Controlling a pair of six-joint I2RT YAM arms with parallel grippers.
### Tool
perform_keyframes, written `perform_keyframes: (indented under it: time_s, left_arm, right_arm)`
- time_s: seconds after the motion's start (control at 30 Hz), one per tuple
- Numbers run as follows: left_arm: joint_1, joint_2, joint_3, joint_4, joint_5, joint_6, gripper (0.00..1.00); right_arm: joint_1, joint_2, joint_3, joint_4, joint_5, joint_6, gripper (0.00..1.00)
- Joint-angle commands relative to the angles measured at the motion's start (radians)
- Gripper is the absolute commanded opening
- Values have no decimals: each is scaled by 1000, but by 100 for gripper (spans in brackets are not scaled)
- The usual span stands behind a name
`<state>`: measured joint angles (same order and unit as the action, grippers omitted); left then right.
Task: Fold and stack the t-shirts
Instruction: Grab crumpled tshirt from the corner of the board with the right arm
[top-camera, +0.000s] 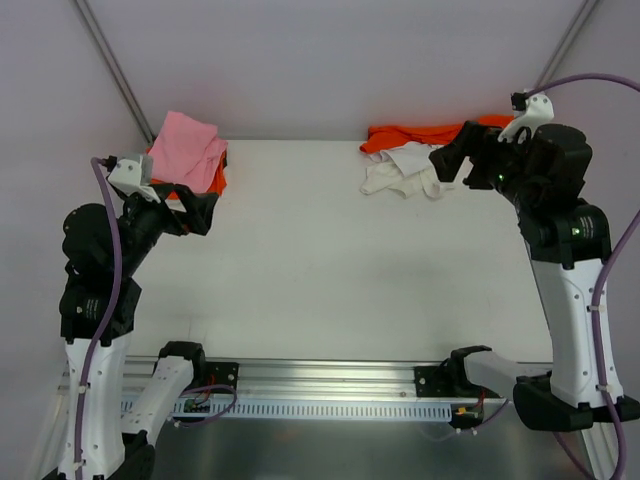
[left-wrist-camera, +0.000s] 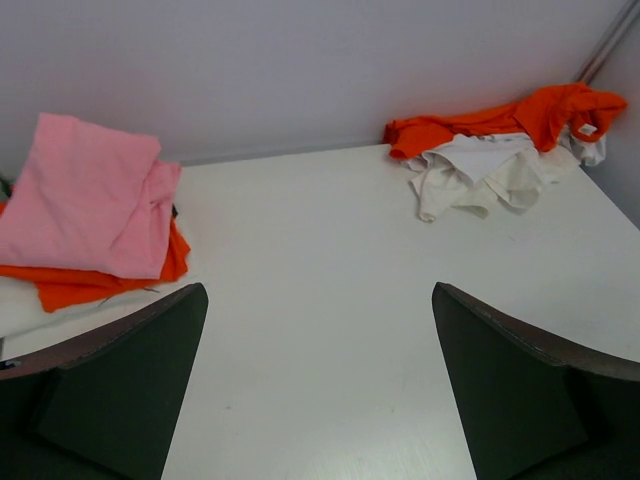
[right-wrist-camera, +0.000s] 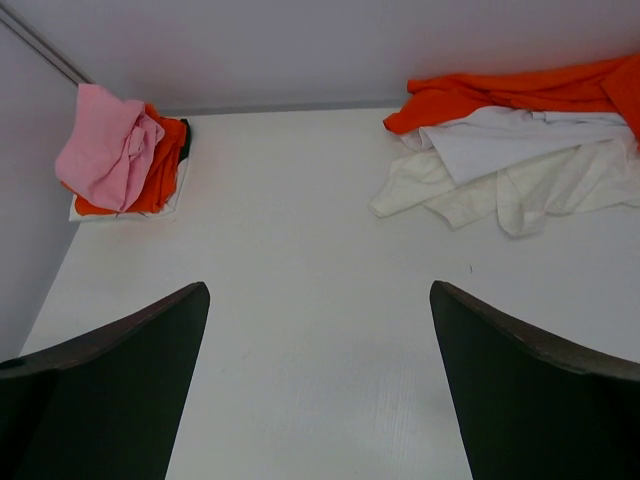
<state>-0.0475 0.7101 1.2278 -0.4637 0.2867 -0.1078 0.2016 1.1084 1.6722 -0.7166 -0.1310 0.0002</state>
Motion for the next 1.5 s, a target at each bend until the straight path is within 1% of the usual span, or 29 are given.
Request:
perform_keyframes:
  time_s: [0.0,0.07,0.13,0.17,0.23,0.33,0.37,0.4,0.43,0.47,0.53,0.6,0.73,0.77,0.87,0.97,1.07,1.1,1.13,1.2,1.23,1.27,1.3,1.37,1.4,1.47]
  left_arm:
    - [-17,-24,15,65,-115,63,99]
    - [-20,-26,18,54,-110,98,99]
    - [-29,-24,27,48,-107,152,99]
    - [-35,-24,30,40,-124,163,99]
    - [-37,-24,27,40,-144,166,99]
    - [-35,-14,47,-10,-184,112,99]
    - [-37,-14,48,-32,-210,112,99]
    - [-37,-17,48,-42,-233,70,99]
    - [-37,-17,62,-59,-254,60,99]
    - [-37,-18,77,-90,-305,44,99]
    - [-37,-18,96,-121,-334,42,99]
    - [-37,-20,117,-162,-386,7,99]
    - [-37,-15,162,-231,-385,5,99]
    - [-37,-18,173,-242,-368,10,99]
    - [-35,-37,196,-271,-319,7,99]
    - [-37,-87,184,-271,-288,58,99]
    - [-37,-126,179,-259,-316,99,99]
    - [-37,-148,182,-260,-316,152,99]
    - [-37,-156,191,-266,-320,161,99]
    - [-37,-141,226,-343,-340,162,99]
    - [-37,-117,299,-392,-354,155,99]
    - [-37,-91,337,-444,-357,160,99]
    - [-37,-84,335,-463,-337,175,99]
    - [-37,-121,303,-405,-346,152,99]
    - [-37,-156,271,-353,-350,145,98]
    - [-37,-153,265,-343,-359,145,99]
  right_arm:
    - [12,77,118,-64,10,-29,99]
    - [19,108,191,-92,4,-66,99]
    - [19,134,208,-101,5,-74,100]
    - [19,136,204,-93,11,-66,100]
    - [19,110,144,-38,57,-30,99]
    - [19,62,68,26,91,-8,99]
    - [21,53,55,37,123,-3,99]
    - [19,45,44,40,163,-3,100]
    - [21,39,41,37,180,-3,99]
    - [22,30,32,40,195,-3,100]
    - [25,28,31,39,173,-3,99]
    - [25,24,31,23,154,-3,99]
    - [25,31,63,-33,142,8,100]
    - [25,30,64,-43,75,-27,99]
    - [25,36,89,-66,51,-49,99]
    - [24,41,96,-67,44,-75,99]
    - [25,39,100,-69,35,-94,99]
    - [25,39,100,-70,25,-95,100]
    - [24,39,100,-72,19,-94,100]
    - [25,36,97,-58,19,-75,99]
    - [24,31,87,-49,30,-66,100]
    - [25,27,81,-40,68,-30,99]
    - [24,28,86,-40,76,-17,99]
    - [27,24,87,-24,85,9,99]
    - [25,25,90,-27,85,68,100]
    - [25,24,98,-27,45,96,99]
